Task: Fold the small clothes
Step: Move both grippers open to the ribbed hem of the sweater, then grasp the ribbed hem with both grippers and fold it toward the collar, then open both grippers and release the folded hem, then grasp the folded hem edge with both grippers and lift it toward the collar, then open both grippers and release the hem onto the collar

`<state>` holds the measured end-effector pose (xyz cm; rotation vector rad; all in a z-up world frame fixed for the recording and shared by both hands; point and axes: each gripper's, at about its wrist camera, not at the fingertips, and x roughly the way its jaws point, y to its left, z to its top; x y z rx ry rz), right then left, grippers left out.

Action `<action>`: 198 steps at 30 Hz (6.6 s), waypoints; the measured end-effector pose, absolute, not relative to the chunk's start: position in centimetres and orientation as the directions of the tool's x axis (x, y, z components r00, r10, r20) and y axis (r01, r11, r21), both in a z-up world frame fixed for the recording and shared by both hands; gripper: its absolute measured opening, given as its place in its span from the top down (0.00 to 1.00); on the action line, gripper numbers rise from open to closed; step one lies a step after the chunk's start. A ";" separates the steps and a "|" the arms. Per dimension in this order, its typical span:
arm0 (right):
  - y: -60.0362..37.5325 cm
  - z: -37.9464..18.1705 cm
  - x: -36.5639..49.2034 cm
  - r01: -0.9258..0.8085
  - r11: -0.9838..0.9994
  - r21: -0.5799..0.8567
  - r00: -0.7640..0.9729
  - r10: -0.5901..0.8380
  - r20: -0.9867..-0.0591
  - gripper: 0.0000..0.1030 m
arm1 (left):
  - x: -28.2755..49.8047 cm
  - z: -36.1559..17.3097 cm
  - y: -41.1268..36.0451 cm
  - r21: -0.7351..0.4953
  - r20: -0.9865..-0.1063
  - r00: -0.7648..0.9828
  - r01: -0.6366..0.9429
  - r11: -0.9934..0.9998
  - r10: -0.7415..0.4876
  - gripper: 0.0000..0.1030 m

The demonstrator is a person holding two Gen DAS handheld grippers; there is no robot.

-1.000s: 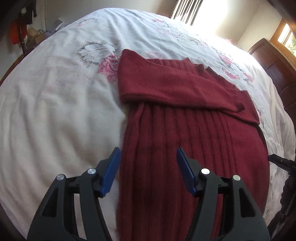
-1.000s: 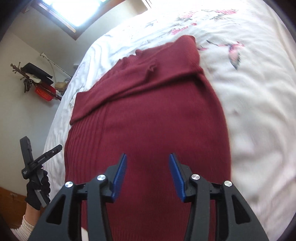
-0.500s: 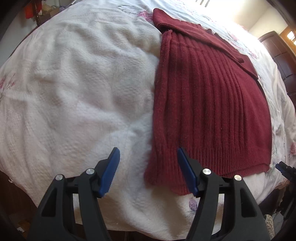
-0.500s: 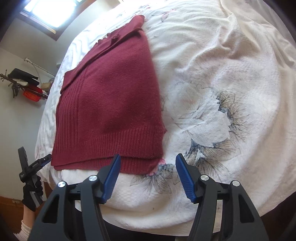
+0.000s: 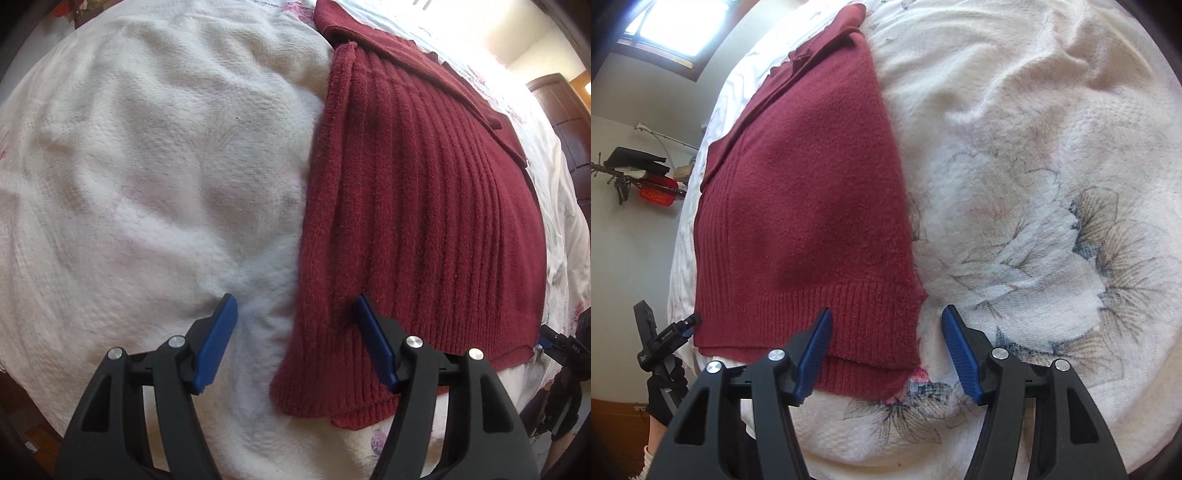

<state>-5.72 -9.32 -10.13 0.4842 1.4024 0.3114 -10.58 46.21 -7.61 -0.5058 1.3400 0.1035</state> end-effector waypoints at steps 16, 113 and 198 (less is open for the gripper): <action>-7.9 -10.5 -6.5 0.041 0.801 0.597 0.106 0.591 -0.800 0.70 | -10.7 -8.1 43.9 -0.356 -0.931 0.208 -0.325 0.876 -0.301 0.65; -2.8 -7.0 19.1 -0.323 0.899 0.296 0.150 0.357 -0.922 0.41 | 13.9 -7.3 44.1 -0.115 -0.938 0.322 0.059 0.992 -0.128 0.63; -7.5 -6.0 21.4 -0.128 0.889 0.439 0.169 0.456 -0.874 0.90 | 16.6 -7.0 42.9 -0.202 -0.898 0.415 -0.098 0.974 -0.144 0.53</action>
